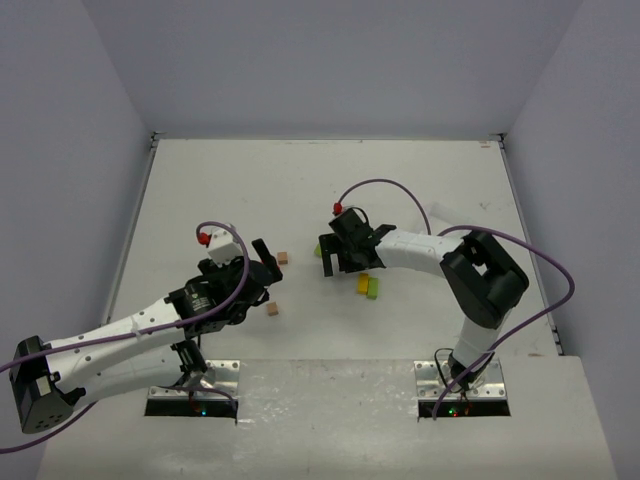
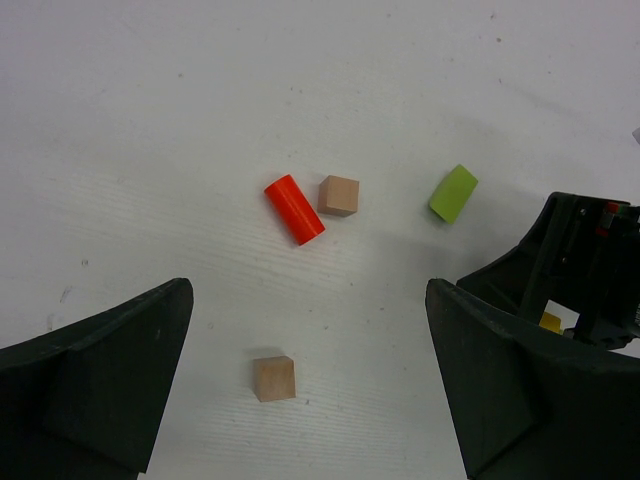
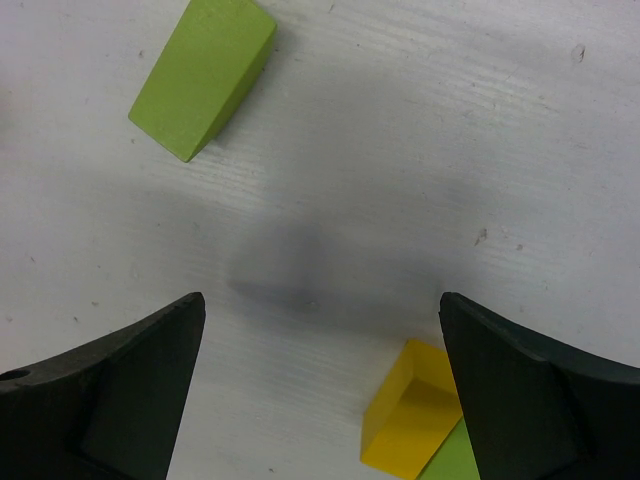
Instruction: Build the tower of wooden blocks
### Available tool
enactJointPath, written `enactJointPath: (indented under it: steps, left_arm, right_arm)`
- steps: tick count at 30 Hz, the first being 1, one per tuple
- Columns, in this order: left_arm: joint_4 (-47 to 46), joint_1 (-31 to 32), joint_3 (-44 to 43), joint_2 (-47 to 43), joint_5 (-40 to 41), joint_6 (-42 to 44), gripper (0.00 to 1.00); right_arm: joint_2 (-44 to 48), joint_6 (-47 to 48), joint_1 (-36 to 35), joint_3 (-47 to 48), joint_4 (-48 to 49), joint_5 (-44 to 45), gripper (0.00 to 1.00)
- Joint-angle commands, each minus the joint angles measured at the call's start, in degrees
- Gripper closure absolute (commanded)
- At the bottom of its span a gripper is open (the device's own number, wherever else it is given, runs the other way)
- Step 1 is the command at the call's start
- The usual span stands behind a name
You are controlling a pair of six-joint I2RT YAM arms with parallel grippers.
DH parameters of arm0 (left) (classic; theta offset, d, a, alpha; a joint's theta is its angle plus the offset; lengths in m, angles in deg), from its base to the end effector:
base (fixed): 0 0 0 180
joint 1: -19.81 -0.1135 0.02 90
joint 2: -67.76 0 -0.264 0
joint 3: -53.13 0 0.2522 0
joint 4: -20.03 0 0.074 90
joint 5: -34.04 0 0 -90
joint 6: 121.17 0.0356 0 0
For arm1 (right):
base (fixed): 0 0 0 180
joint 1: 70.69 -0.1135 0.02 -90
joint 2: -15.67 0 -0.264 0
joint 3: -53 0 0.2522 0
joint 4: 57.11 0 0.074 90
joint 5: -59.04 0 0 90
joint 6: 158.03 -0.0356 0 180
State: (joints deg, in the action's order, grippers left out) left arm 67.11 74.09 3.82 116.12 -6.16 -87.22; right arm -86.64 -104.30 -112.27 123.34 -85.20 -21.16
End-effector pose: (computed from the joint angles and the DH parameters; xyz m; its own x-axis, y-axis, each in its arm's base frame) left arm 0.1178 -0.1172 0.2451 -0.4134 -0.3422 -0.8438 -0.2291 0.9360 -0.2674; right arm 0.2618 0.2242 0.1434 -0.8719 0.0058 -0.4896 -0.0926 0.9800 0.1763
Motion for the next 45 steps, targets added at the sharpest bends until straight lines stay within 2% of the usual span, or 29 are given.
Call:
enactJointPath:
  steps: [1, 29, 41, 45]
  left_arm:
    - [-0.36, -0.40, 0.39, -0.88, 1.52, -0.73, 0.00]
    - [-0.53, -0.32, 0.56, -0.28, 1.52, -1.00, 0.00]
    - [-0.54, -0.40, 0.48, -0.02, 1.43, -0.73, 0.00]
    - [-0.52, -0.40, 0.39, -0.33, 1.35, -0.73, 0.00]
  right_arm:
    - [-0.07, -1.45, 0.27, 1.13, 0.44, -0.40, 0.01]
    - [5.79, -3.72, 0.10, -5.06, 1.39, -1.46, 0.01]
    - [5.09, 0.57, 0.19, 1.78, -3.19, 3.46, 0.01]
    - [7.31, -0.52, 0.10, -0.39, -4.34, 6.83, 0.01]
